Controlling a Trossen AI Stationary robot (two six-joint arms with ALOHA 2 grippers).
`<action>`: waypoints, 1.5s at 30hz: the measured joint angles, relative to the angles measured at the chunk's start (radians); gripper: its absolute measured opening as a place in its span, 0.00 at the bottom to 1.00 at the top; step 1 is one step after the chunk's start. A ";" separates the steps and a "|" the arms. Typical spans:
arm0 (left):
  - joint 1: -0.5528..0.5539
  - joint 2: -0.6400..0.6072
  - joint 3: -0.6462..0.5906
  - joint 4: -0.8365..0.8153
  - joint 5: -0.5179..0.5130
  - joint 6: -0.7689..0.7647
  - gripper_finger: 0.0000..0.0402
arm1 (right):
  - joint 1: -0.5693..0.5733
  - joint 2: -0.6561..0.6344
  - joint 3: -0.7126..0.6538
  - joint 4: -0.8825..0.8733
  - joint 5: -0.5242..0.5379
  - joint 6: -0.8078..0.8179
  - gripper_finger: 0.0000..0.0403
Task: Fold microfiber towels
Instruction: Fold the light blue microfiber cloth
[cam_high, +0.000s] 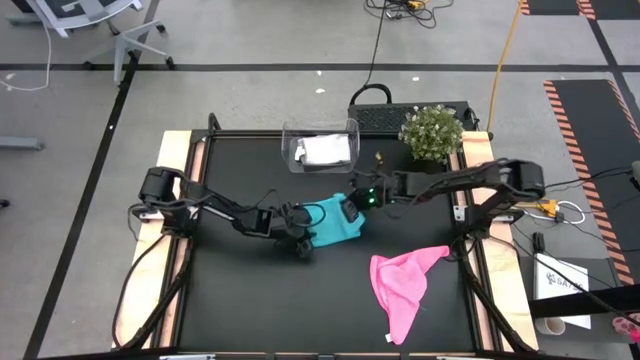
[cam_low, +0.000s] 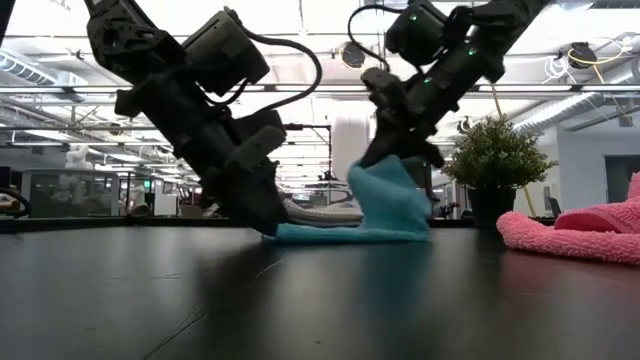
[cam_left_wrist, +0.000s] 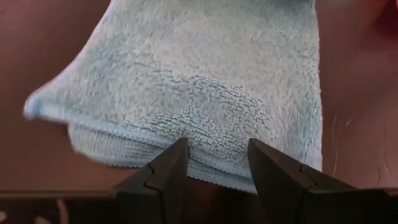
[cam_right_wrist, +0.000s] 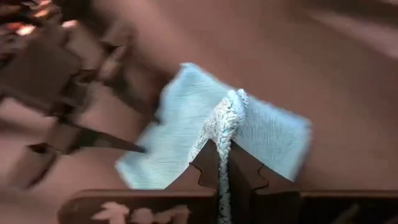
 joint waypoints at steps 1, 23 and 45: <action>0.000 0.007 0.007 0.005 -0.001 0.002 0.43 | 0.009 0.020 0.000 0.036 -0.014 0.011 0.00; 0.004 0.010 0.036 -0.056 0.023 0.021 0.43 | 0.036 0.293 0.261 0.095 -0.125 -0.072 0.19; 0.010 0.011 0.035 -0.057 0.026 0.000 0.43 | 0.109 0.109 0.218 -0.297 -0.146 -0.077 0.33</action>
